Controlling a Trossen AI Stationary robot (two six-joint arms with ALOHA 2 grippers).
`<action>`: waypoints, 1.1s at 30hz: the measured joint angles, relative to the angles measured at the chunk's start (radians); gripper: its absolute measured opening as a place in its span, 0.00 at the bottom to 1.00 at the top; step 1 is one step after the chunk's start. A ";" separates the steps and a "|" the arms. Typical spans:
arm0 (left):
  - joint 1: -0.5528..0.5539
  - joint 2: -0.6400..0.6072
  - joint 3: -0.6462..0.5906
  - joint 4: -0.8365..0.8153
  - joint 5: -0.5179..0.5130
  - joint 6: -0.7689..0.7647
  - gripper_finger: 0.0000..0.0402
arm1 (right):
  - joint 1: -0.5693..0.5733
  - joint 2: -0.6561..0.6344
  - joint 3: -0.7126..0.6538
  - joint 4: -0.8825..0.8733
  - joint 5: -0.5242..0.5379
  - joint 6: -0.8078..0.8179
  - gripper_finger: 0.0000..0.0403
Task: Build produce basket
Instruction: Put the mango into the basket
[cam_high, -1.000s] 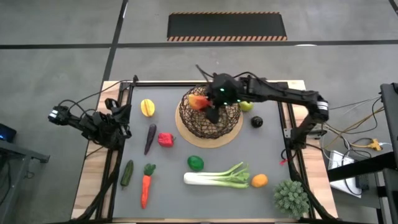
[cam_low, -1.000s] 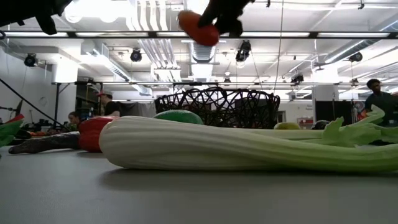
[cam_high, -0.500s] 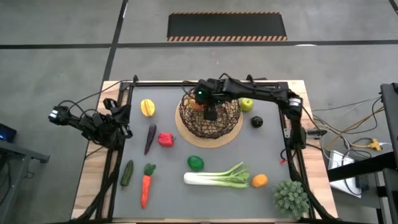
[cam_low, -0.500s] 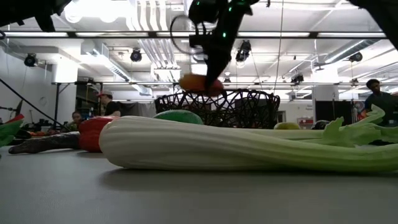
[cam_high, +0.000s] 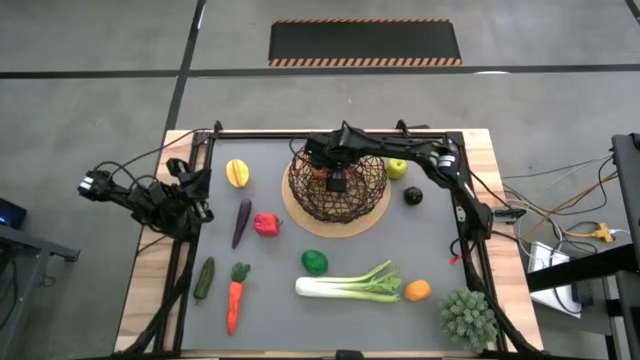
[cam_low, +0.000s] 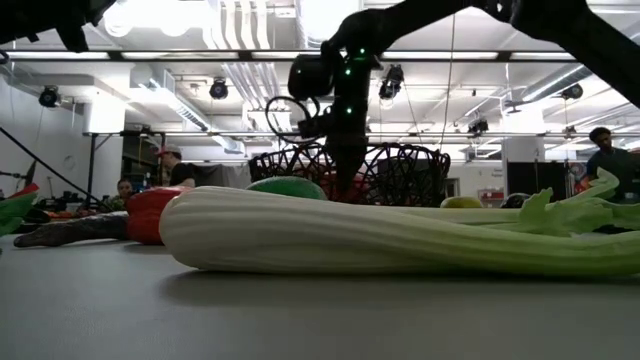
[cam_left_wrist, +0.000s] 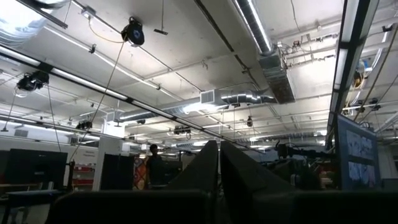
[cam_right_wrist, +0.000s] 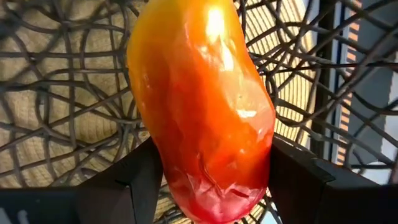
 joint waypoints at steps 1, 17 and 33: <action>0.000 0.000 0.000 0.000 0.000 0.000 0.00 | -0.002 0.004 0.000 0.000 0.000 0.000 0.56; 0.000 0.000 -0.001 -0.001 -0.002 0.000 0.00 | -0.009 0.051 -0.001 0.024 0.000 0.039 0.56; 0.000 0.001 -0.001 -0.001 -0.004 0.000 0.00 | -0.019 0.048 0.019 0.010 0.000 0.132 0.86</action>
